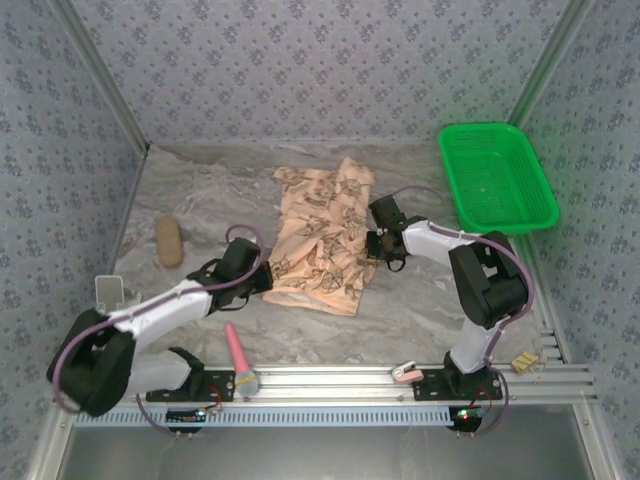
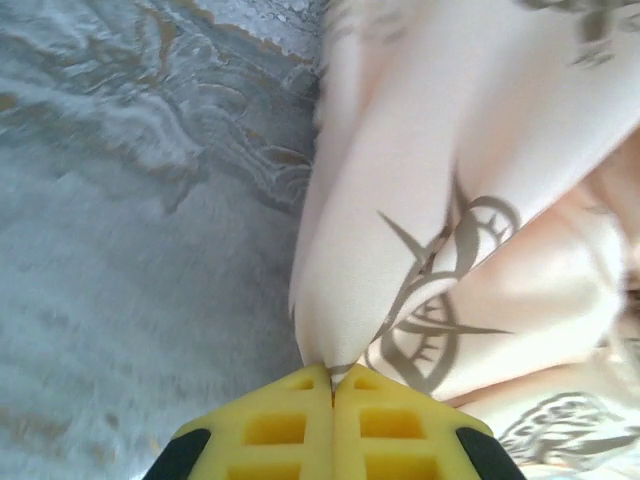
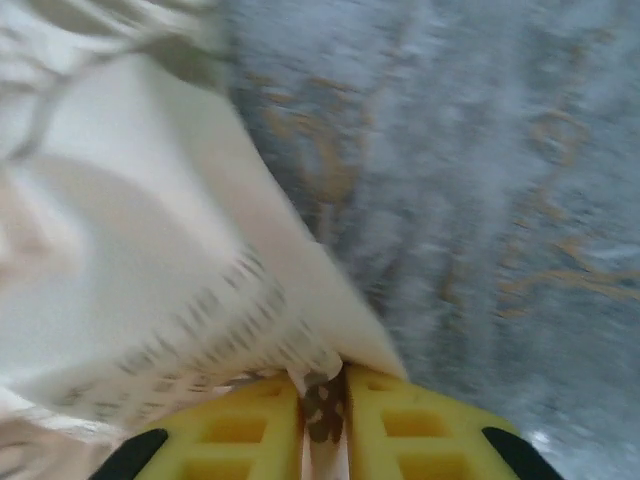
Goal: Fold the inside-out t-shirt
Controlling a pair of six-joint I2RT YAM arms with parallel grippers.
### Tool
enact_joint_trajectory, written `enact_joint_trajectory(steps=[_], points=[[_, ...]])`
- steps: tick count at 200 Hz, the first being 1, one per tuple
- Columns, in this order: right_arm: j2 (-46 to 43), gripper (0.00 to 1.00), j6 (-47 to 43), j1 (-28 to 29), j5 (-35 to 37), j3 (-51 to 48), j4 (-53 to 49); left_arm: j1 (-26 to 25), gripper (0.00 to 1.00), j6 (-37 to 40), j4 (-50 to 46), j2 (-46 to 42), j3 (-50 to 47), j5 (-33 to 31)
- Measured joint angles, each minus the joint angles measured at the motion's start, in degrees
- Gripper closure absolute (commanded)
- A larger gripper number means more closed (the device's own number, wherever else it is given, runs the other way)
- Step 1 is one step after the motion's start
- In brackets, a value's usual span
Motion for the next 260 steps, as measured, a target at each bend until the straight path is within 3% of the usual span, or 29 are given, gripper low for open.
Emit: enact_joint_trajectory(steps=[22, 34, 86, 116, 139, 175, 184, 197, 211, 234, 260], points=[[0.0, 0.59, 0.17, -0.11, 1.81, 0.0, -0.63, -0.37, 0.58, -2.05, -1.07, -2.73, -0.66, -0.57], [-0.15, 0.53, -0.85, -0.17, 1.16, 0.0, -0.61, -0.42, 0.5, -2.27, -1.77, -2.75, -0.55, -0.42], [-5.92, 0.5, -7.34, 3.04, -1.97, 5.09, -6.93, -2.01, 0.44, 3.78, -6.75, 2.6, 9.16, 5.75], [-8.61, 0.48, -9.22, 8.74, -9.51, 6.62, -3.28, -3.72, 0.4, 8.24, -4.15, 10.75, 15.85, 8.98], [-6.71, 0.47, -9.33, 13.38, -10.93, 6.4, 0.85, -3.93, 0.41, 10.67, -1.68, 18.6, 18.93, 9.05], [-0.76, 0.5, -9.09, 15.87, -8.11, 4.28, 7.52, -2.8, 0.51, 12.22, 0.2, 28.68, 21.44, 6.75], [0.66, 0.58, -9.2, 16.57, -6.6, 3.96, 8.33, -2.56, 0.61, 11.87, 1.2, 30.16, 21.7, 5.9], [1.95, 0.8, -8.96, 17.77, -4.17, 3.69, 9.18, -2.43, 0.83, 11.96, 1.77, 31.41, 22.38, 4.48], [2.21, 0.9, -8.35, 18.67, -2.16, 3.1, 10.12, -2.05, 1.0, 11.54, 2.56, 31.74, 22.97, 3.48], [1.18, 0.96, -7.67, 18.51, -0.55, 1.92, 11.19, -0.44, 1.0, 11.5, 4.48, 31.36, 22.69, 5.18], [-3.48, 0.89, -8.44, 14.23, -4.66, -0.52, 10.64, 3.76, 1.0, 9.77, 5.05, 25.59, 17.81, 8.87]])
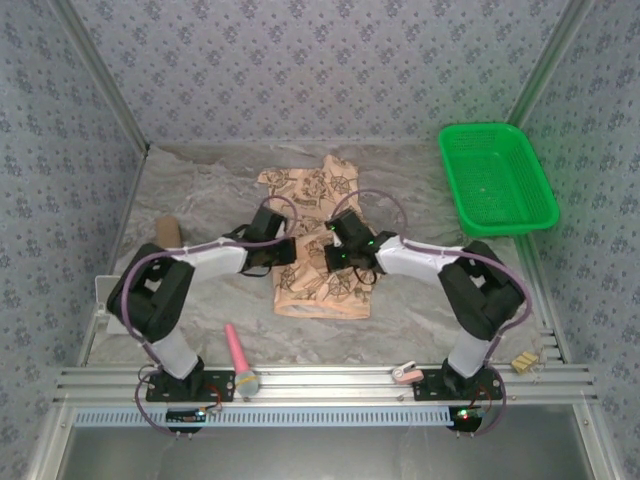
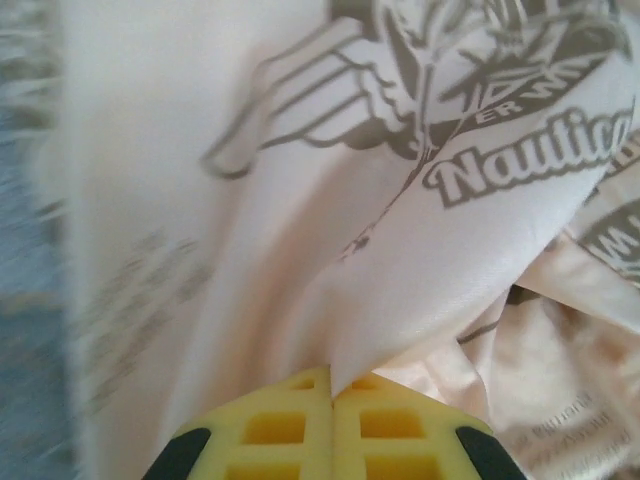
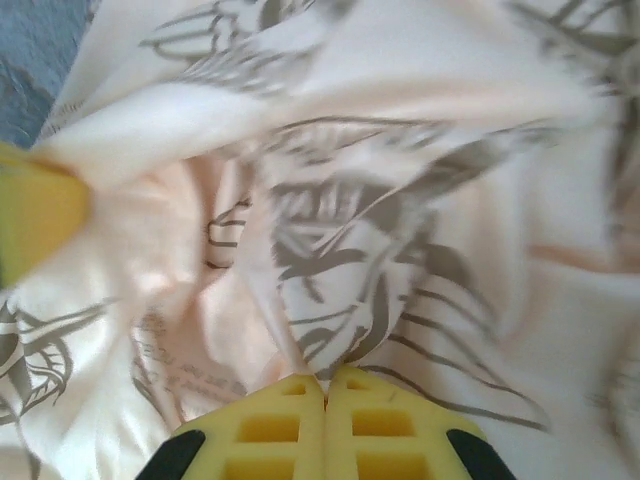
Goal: Fold the inside-out t-shirt
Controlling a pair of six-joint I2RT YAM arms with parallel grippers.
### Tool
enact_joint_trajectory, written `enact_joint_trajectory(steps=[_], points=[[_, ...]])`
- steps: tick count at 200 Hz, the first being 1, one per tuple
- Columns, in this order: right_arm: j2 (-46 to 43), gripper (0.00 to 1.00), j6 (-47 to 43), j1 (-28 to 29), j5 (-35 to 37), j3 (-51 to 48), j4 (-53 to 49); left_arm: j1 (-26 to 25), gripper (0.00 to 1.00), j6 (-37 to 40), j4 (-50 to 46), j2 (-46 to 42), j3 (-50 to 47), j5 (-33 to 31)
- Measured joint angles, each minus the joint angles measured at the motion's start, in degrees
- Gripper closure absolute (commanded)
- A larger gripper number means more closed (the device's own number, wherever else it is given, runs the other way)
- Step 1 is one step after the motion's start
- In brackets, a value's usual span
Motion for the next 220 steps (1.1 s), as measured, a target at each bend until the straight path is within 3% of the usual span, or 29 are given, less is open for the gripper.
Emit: enact_joint_trajectory(steps=[29, 38, 48, 67, 91, 140, 157, 194, 209, 220], points=[[-3.19, 0.78, -2.78, -5.25, -0.9, -2.75, -1.14, 2.12, 1.0, -0.81, -0.26, -8.57, -6.4, 3.76], [-2.82, 0.7, -2.99, -6.23, -0.96, -3.54, -1.73, 2.03, 0.99, -0.98, -0.28, -10.14, -7.76, 5.53], [-2.69, 0.6, -3.65, -6.75, -0.61, -4.52, -2.62, 1.81, 0.85, -1.01, -0.48, -11.3, -8.81, 6.99], [-3.58, 0.57, -4.92, -6.4, 0.11, -5.64, -4.28, 1.84, 0.57, -0.46, -1.51, -14.05, -10.32, 7.82], [-7.87, 0.57, -7.52, -5.38, -0.26, -5.35, -5.2, 1.86, 0.46, 1.57, -2.51, -17.68, -10.51, 7.78], [-9.35, 0.66, -9.97, -1.77, -5.53, -2.16, -2.43, 1.49, 0.43, 14.29, -2.86, -12.68, -2.32, 9.07], [-8.04, 0.52, -8.9, -1.7, -6.99, -2.95, -0.68, -0.33, 0.39, 21.79, -2.47, -8.31, 0.52, 9.22], [-8.24, 0.49, -5.16, -1.7, -7.78, -9.31, 3.37, -6.21, 0.38, 35.6, -2.99, 0.33, 5.29, 8.13], [-9.35, 0.49, -4.09, -1.86, -7.8, -11.78, 4.0, -6.4, 0.41, 38.51, -3.45, 5.14, 8.55, 6.43], [-10.88, 0.49, -3.8, -2.1, -8.22, -13.55, 4.72, -6.36, 0.52, 39.69, -3.98, 8.33, 10.64, 5.03]])
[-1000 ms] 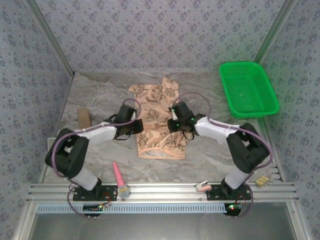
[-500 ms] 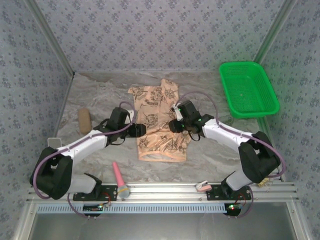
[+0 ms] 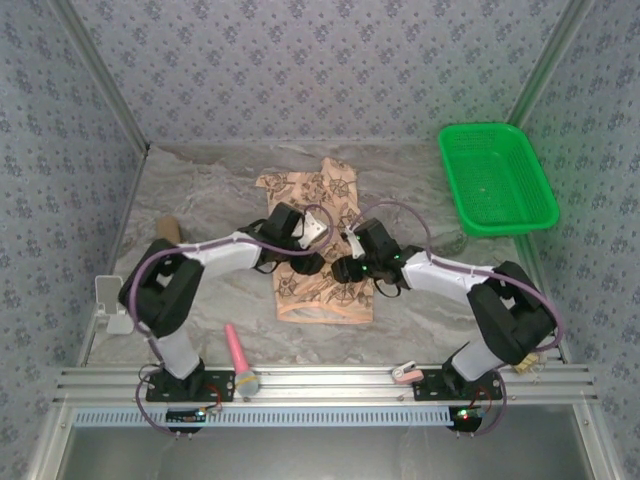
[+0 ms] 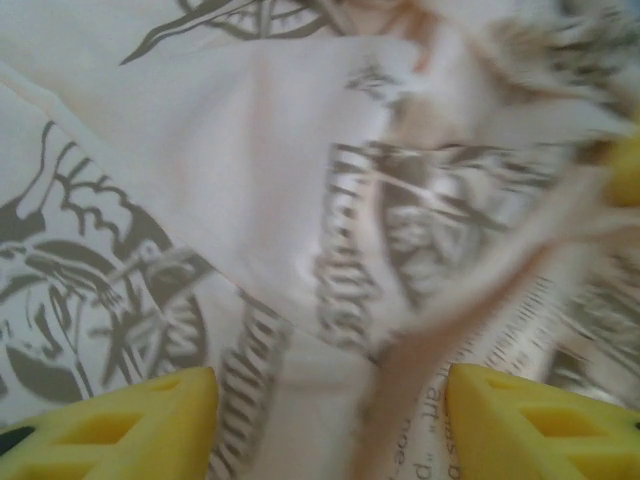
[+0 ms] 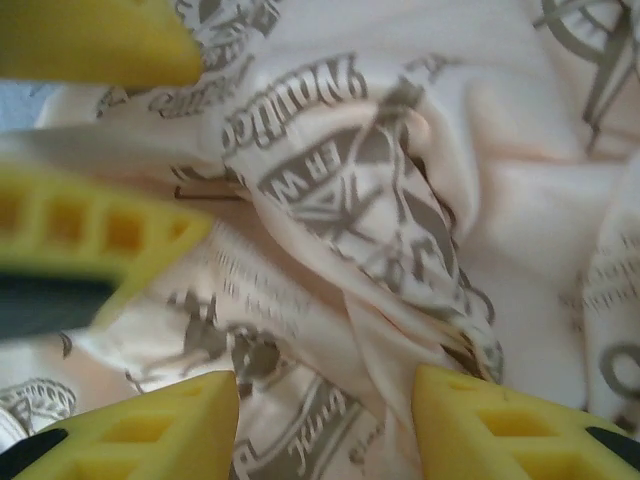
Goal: Fold the inside-out t-shirt
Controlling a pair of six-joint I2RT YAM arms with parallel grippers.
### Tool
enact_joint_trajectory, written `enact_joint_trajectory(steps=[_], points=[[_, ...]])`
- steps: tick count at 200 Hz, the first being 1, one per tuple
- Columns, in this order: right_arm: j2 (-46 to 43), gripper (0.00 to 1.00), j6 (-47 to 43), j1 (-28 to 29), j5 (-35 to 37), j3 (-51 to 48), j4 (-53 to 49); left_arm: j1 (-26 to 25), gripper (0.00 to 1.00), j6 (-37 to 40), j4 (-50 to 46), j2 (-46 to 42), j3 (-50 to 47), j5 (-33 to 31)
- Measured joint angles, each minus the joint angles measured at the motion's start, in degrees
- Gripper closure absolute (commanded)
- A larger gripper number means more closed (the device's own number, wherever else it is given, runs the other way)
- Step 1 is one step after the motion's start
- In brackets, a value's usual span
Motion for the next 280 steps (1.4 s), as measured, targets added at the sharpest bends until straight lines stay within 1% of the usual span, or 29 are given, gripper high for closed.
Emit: enact_joint_trajectory(steps=[6, 14, 20, 26, 34, 52, 76, 81, 96, 120, 142, 168, 182, 193, 199, 207, 213, 217, 221, 234, 241, 255, 269, 276, 280], points=[[-0.94, 0.49, -0.02, -0.11, -0.5, -0.79, 0.35, 0.07, 0.62, 0.31, -0.48, 1.6, 1.05, -0.83], [-2.01, 0.49, -0.13, -0.22, -1.33, -1.4, 0.59, 0.2, 0.73, 0.02, -1.42, 2.95, 2.1, -1.57], [-2.58, 0.49, -0.44, -0.17, -2.05, -1.49, 0.7, 0.22, 0.79, 0.24, -2.64, 3.61, 2.93, -1.9], [-2.91, 0.49, -0.98, 0.09, -2.6, -1.49, 1.07, 0.24, 0.84, 0.2, -4.24, 4.02, 3.96, -2.03], [-3.26, 0.49, -2.01, 0.76, -3.23, -1.49, 1.68, 0.31, 0.87, -0.68, -6.6, 4.2, 5.55, -1.99], [-4.02, 0.49, -4.52, 3.06, -3.72, -1.86, 3.41, 0.35, 0.87, -1.7, -9.81, 3.56, 8.41, -0.42], [-5.22, 0.48, -7.72, 4.26, -4.57, -3.85, 7.82, 0.57, 0.88, -4.13, -11.85, -0.04, 8.98, 4.79], [-5.22, 0.48, -8.2, 4.26, -4.66, -4.13, 8.9, 0.83, 0.89, -4.87, -12.13, -0.9, 8.98, 6.12], [-4.81, 0.49, -10.64, 4.37, -4.66, -5.01, 12.76, 1.53, 1.0, -7.52, -12.39, -2.95, 8.9, 10.34], [-3.1, 0.48, -15.72, 6.51, -1.86, -7.37, 22.58, 4.17, 1.0, -11.98, -11.17, -4.81, 7.5, 17.88], [-0.04, 0.47, -18.49, 7.82, 1.11, -8.02, 27.58, 6.58, 1.0, -16.35, -10.34, -4.85, 6.08, 23.5], [2.75, 0.47, -19.63, 8.52, 5.64, -8.02, 31.45, 7.08, 1.0, -20.02, -9.6, -4.98, 5.49, 28.0], [4.5, 0.48, -19.54, 8.92, 8.72, -8.0, 33.16, 7.06, 1.0, -21.59, -9.38, -5.7, 5.31, 29.81], [6.01, 0.49, -19.02, 9.35, 12.11, -7.89, 33.9, 7.06, 1.0, -22.91, -9.38, -6.45, 5.27, 30.8], [6.84, 0.49, -18.64, 9.79, 14.97, -7.67, 34.38, 7.06, 1.0, -23.54, -9.44, -6.8, 5.27, 30.14], [7.67, 0.54, -17.77, 10.69, 19.39, -6.62, 34.05, 7.21, 1.0, -24.3, -9.4, -6.88, 5.27, 29.75], [8.39, 0.66, -16.74, 11.52, 23.17, -5.42, 33.05, 7.5, 1.0, -24.76, -9.35, -6.88, 5.25, 29.42], [8.96, 0.77, -16.28, 12.07, 25.68, -4.57, 32.35, 7.65, 1.0, -24.94, -9.38, -6.88, 5.25, 29.4], [9.42, 0.83, -15.21, 12.55, 27.8, -3.76, 31.71, 7.91, 1.0, -25.11, -9.29, -6.91, 5.25, 29.22], [10.51, 0.92, -12.68, 12.83, 32.59, -2.21, 30.67, 8.17, 1.0, -25.11, -9.7, -6.91, 5.25, 29.7], [10.69, 0.93, -11.72, 12.22, 33.35, -2.14, 30.67, 7.93, 1.0, -25.0, -10.19, -7.02, 5.22, 29.97], [10.51, 0.95, -10.86, 10.64, 32.15, -2.51, 30.75, 7.82, 1.0, -24.59, -10.93, -7.17, 5.07, 29.97], [8.87, 0.97, -11.74, 9.14, 26.43, -4.15, 31.61, 8.15, 0.97, -23.74, -11.52, -7.21, 4.59, 29.97], [7.45, 0.98, -12.7, 8.15, 22.29, -5.51, 31.85, 8.5, 0.91, -23.06, -12.02, -7.28, 4.33, 29.92], [6.78, 0.98, -13.44, 7.58, 19.85, -6.16, 31.8, 8.74, 0.86, -22.64, -12.28, -7.34, 4.11, 29.92]])
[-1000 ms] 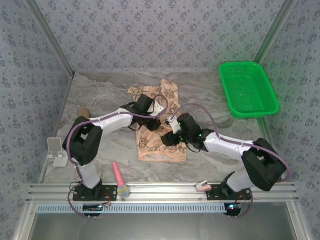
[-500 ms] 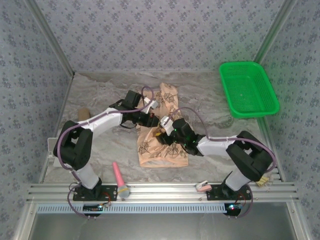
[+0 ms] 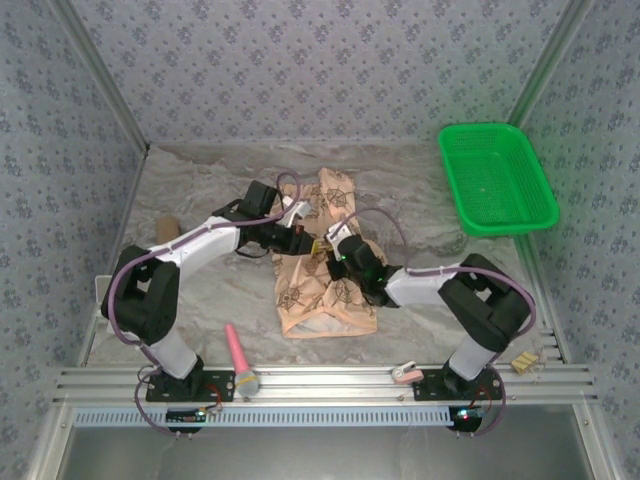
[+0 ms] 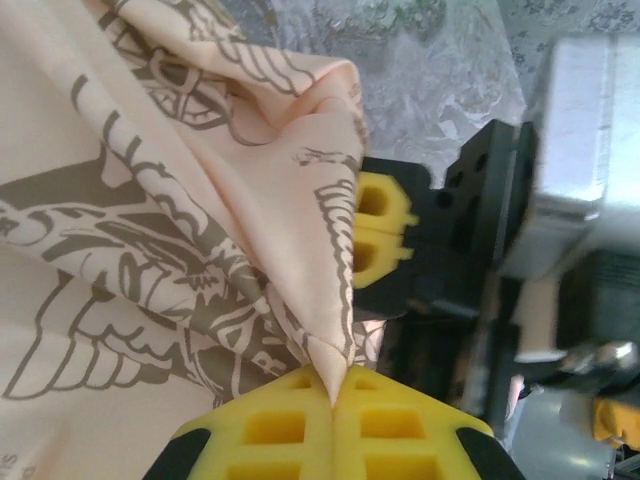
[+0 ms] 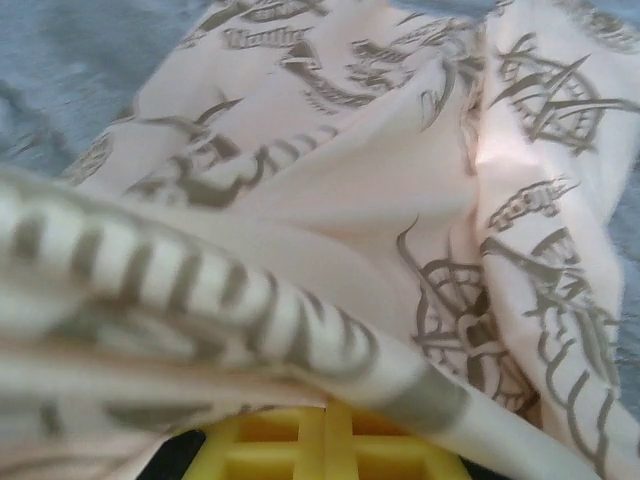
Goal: Fold the inside-out t-shirt
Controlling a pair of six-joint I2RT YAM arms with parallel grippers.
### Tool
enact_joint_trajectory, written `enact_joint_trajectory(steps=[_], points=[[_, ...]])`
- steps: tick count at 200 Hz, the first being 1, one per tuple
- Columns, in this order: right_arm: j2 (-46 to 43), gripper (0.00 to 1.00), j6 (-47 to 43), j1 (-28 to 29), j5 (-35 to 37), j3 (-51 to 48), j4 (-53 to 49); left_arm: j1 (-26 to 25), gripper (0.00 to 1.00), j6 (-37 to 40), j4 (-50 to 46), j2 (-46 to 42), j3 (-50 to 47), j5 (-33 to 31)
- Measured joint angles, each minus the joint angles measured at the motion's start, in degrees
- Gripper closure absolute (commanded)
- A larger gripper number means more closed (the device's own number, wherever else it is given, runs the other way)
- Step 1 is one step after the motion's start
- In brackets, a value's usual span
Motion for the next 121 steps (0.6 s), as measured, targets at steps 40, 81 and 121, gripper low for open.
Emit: enact_joint_trajectory(steps=[40, 81, 121], points=[[-8.59, 1.0, -7.78, -5.95, -23.02, -1.75, -9.18, 3.08, 0.58, 4.44, 1.38, -0.33, -3.19, -3.65], [-11.61, 1.0, -9.99, -11.32, -41.64, 0.94, -18.16, 1.46, 0.39, 9.4, 10.43, -0.92, -8.92, -6.6], [-13.09, 1.0, -9.99, -12.87, -49.16, 5.97, -26.49, -3.3, 0.25, 14.45, 16.55, -9.46, -17.42, -9.99]])
